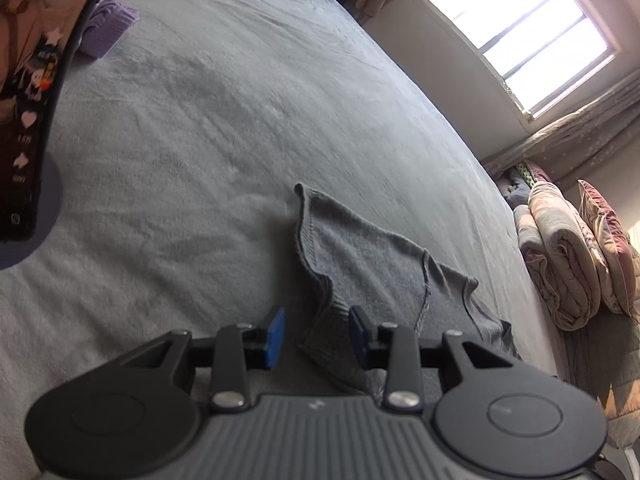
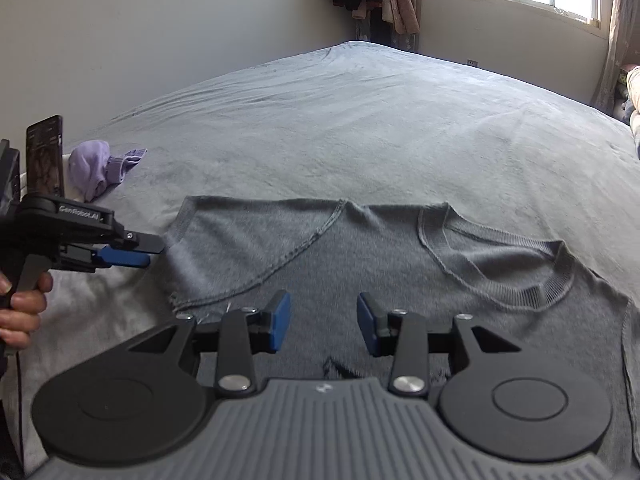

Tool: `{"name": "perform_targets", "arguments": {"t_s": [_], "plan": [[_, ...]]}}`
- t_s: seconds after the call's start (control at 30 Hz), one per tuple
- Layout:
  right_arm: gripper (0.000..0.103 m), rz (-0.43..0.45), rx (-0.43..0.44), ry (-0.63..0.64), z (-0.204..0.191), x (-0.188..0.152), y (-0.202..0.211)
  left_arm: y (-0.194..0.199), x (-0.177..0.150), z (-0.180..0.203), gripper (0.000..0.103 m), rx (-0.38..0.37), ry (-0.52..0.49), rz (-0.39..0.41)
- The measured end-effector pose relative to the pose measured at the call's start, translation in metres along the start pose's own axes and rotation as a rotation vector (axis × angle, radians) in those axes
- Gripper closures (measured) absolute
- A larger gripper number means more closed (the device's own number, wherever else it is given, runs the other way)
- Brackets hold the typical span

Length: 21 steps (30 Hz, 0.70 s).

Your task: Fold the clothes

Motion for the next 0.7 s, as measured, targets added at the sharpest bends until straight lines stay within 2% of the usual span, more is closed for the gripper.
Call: {"name": "perform_targets", "arguments": {"t_s": [0.23, 0.27, 0.3, 0.33, 0.47, 0.57, 0.63, 0.7], "plan": [[0.062, 0.026, -0.039, -0.051, 0.007, -0.048, 0.065, -0.007, -0.011, 0.004, 0.07, -0.039, -0.051, 0.023], [0.062, 0.03, -0.046, -0.057, 0.009, -0.055, 0.074, -0.008, -0.011, 0.005, 0.077, -0.047, -0.056, 0.02], [0.062, 0.035, -0.056, -0.068, 0.013, -0.063, 0.083, -0.009, -0.013, 0.005, 0.096, -0.021, -0.075, 0.021], [0.062, 0.039, -0.069, -0.082, 0.018, -0.072, 0.093, -0.009, -0.015, 0.006, 0.102, 0.006, -0.093, 0.021], [0.062, 0.044, -0.119, -0.145, 0.038, -0.102, 0.129, -0.002, -0.019, 0.005, 0.102, 0.145, -0.169, 0.05], [0.062, 0.033, -0.157, -0.203, 0.056, -0.122, 0.15, 0.006, -0.018, -0.003, 0.102, 0.2, -0.132, 0.039], [0.061, 0.025, -0.174, -0.244, 0.065, -0.135, 0.163, 0.012, -0.021, -0.007, 0.099, 0.192, -0.095, 0.012], [0.061, 0.022, -0.184, -0.289, 0.072, -0.147, 0.177, 0.021, -0.031, -0.007, 0.088, 0.144, -0.078, -0.021]]}}
Point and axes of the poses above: each gripper's, at about its wrist camera, not at the fingertips, and y roughly against the way its jaws point, z to its right, x to its top, the point moved 8 cm from there along -y, roughly the way its jaws point, and after that the axes turned 1 degree about -x, right-handed, at the moved point
